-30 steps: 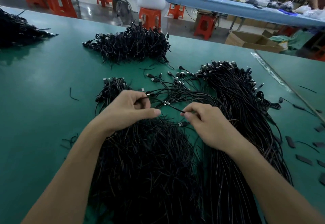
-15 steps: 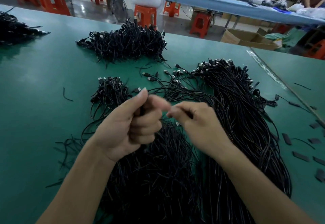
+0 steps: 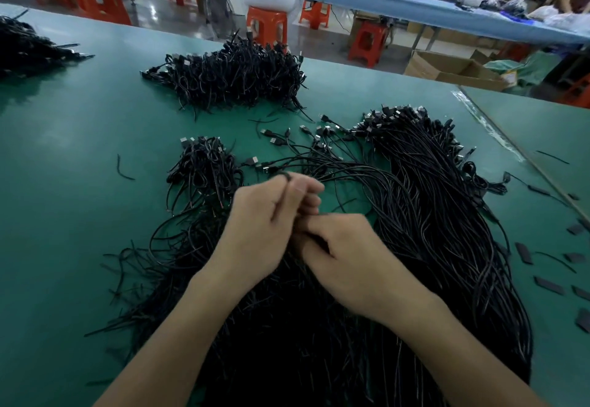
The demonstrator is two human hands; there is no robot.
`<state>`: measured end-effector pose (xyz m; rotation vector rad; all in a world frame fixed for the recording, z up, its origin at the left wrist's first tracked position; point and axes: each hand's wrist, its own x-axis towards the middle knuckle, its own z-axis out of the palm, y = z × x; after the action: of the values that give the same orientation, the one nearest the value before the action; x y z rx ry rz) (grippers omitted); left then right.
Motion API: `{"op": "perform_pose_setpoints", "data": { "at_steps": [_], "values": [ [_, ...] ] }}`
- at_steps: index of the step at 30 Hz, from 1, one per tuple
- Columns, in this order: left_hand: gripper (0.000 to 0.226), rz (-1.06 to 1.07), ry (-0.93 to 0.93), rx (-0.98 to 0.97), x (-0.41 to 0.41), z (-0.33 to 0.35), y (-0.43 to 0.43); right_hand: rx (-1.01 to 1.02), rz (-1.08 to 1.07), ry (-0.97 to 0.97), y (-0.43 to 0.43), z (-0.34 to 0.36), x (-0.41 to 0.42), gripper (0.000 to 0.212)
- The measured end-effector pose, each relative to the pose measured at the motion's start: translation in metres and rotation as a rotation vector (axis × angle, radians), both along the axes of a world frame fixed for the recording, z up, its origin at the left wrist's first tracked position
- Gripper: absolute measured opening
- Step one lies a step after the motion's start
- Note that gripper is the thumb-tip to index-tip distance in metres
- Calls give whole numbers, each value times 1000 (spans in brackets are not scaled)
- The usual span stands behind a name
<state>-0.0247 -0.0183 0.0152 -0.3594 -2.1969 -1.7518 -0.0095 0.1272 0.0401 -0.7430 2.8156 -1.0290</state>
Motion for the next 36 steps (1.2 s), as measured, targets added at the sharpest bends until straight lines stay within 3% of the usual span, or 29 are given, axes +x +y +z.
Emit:
{"op": "perform_pose_setpoints", "data": {
  "at_steps": [2,6,10,13,16,18,21,24,27,31,33,36],
  "values": [
    [41,-32,-9,-172,0,0,2,-60,-14,52,5,9,-4,28],
    [56,-121,-166,-174,4,9,4,-63,50,99,14,22,-8,33],
    [68,-115,-259,-233,5,14,2,-119,-9,97,24,29,-16,17],
    [66,-224,-263,-263,6,19,-5,-127,9,99,25,30,-17,11],
    [59,-457,-363,-28,8,27,-21,-176,49,51,27,21,-19,35],
    [54,-474,-425,190,10,31,-33,-225,14,-14,32,11,-19,50],
    [52,-411,-456,437,8,29,-38,-224,-41,-61,39,-3,-18,46],
    [53,-472,-498,451,7,22,-30,-280,-107,17,39,-1,-20,38],
    [56,-667,-615,374,10,17,-19,-366,-111,110,38,12,-25,37],
    [61,-909,-685,610,11,16,-12,-414,-154,184,29,22,-30,35],
    [57,-916,-642,707,10,16,-13,-452,-181,256,19,29,-31,34],
    [46,-759,-573,806,7,14,-15,-560,-163,348,6,42,-33,30]
  ]
}}
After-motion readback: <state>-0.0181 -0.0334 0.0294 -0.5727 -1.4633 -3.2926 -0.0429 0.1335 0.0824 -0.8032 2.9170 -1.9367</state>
